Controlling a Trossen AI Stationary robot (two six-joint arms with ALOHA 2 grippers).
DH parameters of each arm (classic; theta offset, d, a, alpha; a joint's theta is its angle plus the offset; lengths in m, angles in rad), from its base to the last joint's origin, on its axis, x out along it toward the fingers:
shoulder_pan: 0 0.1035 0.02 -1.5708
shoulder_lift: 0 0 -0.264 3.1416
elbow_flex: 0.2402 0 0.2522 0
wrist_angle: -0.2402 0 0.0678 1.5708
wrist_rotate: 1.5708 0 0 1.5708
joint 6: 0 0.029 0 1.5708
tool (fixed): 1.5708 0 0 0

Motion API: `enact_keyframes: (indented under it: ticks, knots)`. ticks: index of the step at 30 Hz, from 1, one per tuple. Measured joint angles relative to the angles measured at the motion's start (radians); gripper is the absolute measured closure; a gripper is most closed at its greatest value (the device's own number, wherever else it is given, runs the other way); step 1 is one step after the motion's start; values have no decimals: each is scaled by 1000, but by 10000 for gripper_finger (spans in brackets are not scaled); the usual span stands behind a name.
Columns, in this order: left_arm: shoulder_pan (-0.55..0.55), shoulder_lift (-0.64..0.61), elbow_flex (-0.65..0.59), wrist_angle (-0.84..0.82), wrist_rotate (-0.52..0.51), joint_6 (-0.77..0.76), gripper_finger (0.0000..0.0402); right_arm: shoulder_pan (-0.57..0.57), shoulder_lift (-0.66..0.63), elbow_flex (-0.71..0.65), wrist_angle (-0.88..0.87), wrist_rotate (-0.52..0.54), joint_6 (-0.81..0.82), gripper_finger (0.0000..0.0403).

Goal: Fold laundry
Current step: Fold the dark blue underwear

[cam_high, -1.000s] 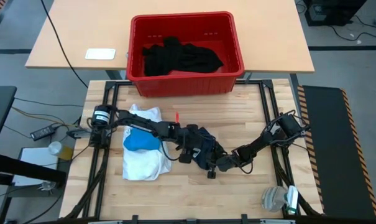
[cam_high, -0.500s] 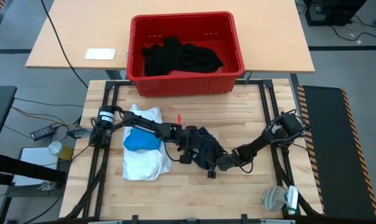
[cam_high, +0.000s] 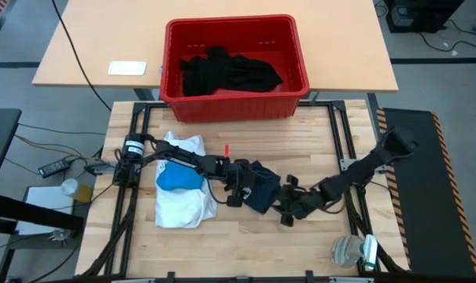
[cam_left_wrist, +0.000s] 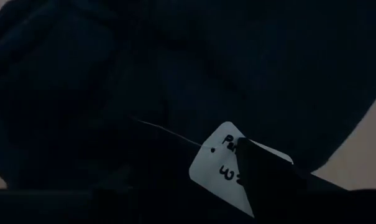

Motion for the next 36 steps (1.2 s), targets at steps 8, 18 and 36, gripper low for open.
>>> enact_keyframes:
  ticks: [8, 18, 36]
  knots:
    - [0, 0, 0, 2, 0, -23, 209, 109, -125, 0, -79, 246, 89, 202]
    - [0, 0, 0, 2, -8, -63, 209, -32, 138, -42, 349, 315, -212, 209]
    - [5, -15, -1, -64, -24, -90, 209, -126, 345, -41, 536, 106, -188, 232]
